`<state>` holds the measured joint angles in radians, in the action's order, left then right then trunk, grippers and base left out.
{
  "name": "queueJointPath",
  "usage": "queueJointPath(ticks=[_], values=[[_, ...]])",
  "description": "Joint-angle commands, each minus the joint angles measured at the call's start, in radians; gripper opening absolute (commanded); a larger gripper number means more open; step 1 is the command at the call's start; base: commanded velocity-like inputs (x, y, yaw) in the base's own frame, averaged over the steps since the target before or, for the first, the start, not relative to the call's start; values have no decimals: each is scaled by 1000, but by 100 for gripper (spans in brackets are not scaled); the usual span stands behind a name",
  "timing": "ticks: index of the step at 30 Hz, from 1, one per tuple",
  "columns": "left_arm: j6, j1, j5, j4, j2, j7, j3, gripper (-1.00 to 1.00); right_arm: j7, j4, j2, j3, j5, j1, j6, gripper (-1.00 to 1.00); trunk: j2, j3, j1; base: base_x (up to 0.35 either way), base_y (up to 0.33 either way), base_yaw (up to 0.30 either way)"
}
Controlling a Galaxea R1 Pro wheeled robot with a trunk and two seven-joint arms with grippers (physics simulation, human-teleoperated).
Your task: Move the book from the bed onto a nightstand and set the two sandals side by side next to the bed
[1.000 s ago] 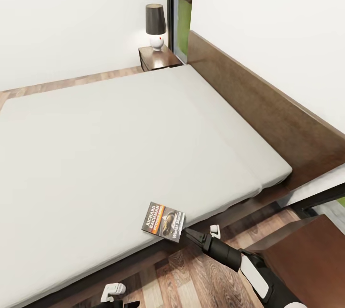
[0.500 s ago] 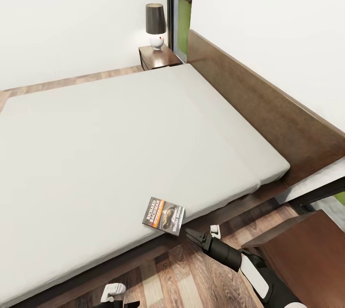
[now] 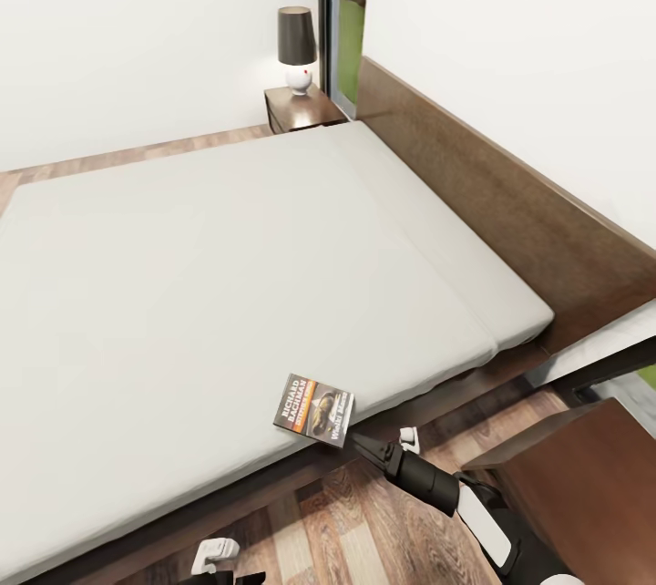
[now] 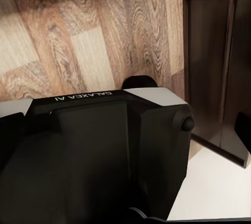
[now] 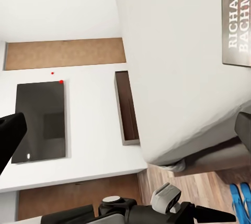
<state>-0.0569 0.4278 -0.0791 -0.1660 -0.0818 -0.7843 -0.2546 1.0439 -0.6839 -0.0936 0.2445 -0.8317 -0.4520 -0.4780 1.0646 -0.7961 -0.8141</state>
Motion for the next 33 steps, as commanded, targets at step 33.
queueJointPath(ticks=[33], values=[[-6, 0, -8, -1, 0, -5, -8, 100, -1, 0, -1, 4, -10, -1, -8, 100, 126, -57, -69, 0, 10, 0]])
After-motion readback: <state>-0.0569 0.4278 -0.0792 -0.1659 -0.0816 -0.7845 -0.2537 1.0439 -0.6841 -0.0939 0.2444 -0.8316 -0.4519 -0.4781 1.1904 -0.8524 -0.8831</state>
